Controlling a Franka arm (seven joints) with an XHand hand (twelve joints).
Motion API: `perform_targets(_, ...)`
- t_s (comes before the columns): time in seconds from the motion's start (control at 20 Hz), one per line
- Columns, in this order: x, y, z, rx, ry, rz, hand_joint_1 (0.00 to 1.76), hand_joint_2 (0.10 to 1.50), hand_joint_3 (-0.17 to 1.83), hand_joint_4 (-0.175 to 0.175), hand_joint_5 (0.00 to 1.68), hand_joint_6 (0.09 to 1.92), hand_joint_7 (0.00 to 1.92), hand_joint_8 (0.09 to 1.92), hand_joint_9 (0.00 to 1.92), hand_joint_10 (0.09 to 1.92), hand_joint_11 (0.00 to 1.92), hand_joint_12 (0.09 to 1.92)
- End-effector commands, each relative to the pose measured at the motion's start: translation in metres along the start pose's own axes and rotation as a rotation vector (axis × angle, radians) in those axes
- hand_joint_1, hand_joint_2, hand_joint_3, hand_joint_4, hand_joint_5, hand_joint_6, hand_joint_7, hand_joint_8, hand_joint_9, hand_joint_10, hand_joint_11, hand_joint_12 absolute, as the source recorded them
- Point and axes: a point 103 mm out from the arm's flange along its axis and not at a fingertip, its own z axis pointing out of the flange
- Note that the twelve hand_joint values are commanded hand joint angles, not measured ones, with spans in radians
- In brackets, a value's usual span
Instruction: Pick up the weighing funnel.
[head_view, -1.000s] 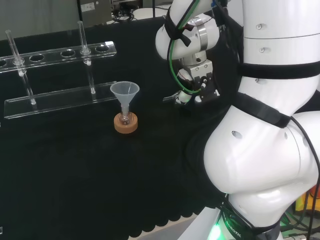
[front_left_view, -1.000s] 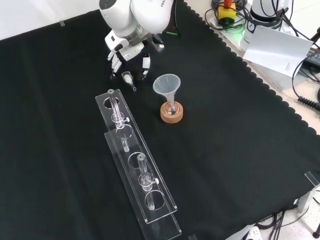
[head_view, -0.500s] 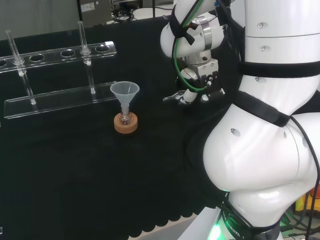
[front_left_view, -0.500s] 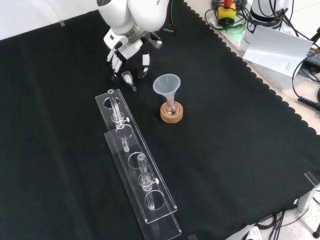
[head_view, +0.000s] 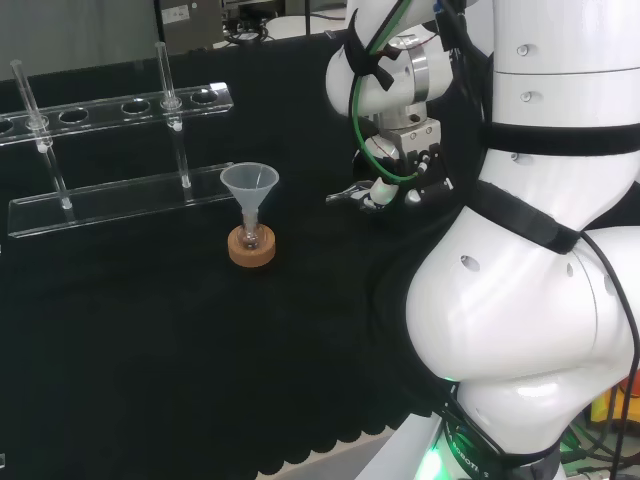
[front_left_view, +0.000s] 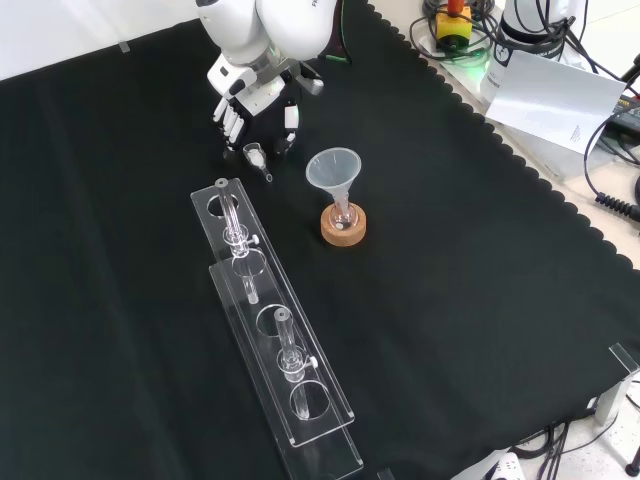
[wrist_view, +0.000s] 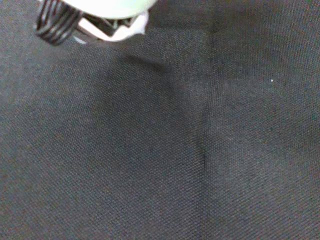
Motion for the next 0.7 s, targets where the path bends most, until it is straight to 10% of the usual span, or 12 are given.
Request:
perform_targets(0.05, 0.0081, 0.0008, -0.0037, -0.014, -0.037, -0.020, 0.96, 0.62, 0.60, -0.022, 0.64, 0.14, 0.60, 0.71, 0.71, 0.53, 0.44, 1.28)
perform_targets(0.7, -0.0007, 0.0021, -0.0040, -0.025, -0.016, -0.024, 0.98, 0.60, 0.64, 0.008, 0.59, 0.67, 0.65, 0.69, 0.76, 0.50, 0.45, 1.28)
